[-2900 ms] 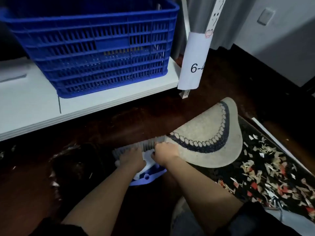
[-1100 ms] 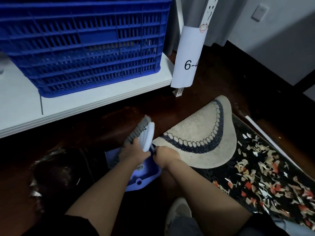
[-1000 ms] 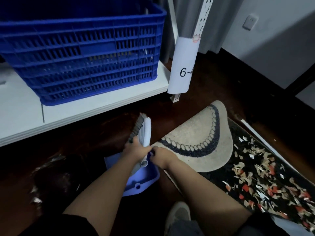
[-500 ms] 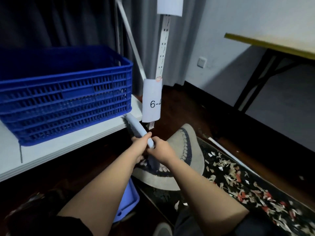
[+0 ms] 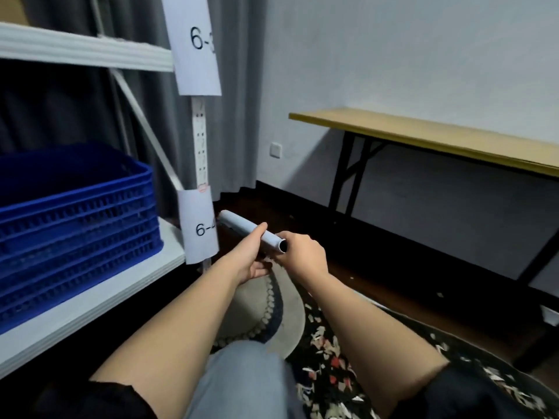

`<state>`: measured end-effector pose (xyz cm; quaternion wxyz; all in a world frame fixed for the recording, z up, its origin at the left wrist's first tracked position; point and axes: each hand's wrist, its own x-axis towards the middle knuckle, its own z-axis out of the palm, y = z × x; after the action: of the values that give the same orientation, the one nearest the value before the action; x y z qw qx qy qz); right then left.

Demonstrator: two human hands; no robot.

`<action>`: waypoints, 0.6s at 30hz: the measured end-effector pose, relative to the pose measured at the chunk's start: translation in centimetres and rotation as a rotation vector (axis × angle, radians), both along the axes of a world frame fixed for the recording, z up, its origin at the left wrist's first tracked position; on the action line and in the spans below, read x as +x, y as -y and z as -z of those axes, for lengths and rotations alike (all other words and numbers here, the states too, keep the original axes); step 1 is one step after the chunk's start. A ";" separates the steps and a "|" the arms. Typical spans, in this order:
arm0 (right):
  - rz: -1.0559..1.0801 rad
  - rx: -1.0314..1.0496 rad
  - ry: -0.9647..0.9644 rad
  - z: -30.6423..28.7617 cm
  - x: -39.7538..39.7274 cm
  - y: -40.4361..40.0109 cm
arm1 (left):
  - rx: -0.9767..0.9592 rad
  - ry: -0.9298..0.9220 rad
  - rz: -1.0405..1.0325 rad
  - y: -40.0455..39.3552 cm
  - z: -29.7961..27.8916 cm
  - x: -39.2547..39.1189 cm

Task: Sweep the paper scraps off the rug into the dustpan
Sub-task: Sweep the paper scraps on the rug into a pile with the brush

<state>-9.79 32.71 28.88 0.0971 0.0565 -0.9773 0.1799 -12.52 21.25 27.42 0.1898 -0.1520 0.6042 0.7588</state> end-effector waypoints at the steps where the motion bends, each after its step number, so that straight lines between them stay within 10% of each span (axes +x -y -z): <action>1: 0.031 0.004 -0.016 -0.7 0.2 -1.4 | -0.018 -0.010 0.036 -1.0 -0.7 0.1; 18: 0.490 0.068 -0.069 -5.0 8.2 -21.5 | -0.481 -0.275 0.536 -18.8 -4.4 2.8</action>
<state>-1.54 54.18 33.88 0.1690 -0.1729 -0.9634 0.1161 -9.68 40.00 31.78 0.2577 0.0745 0.8030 0.5322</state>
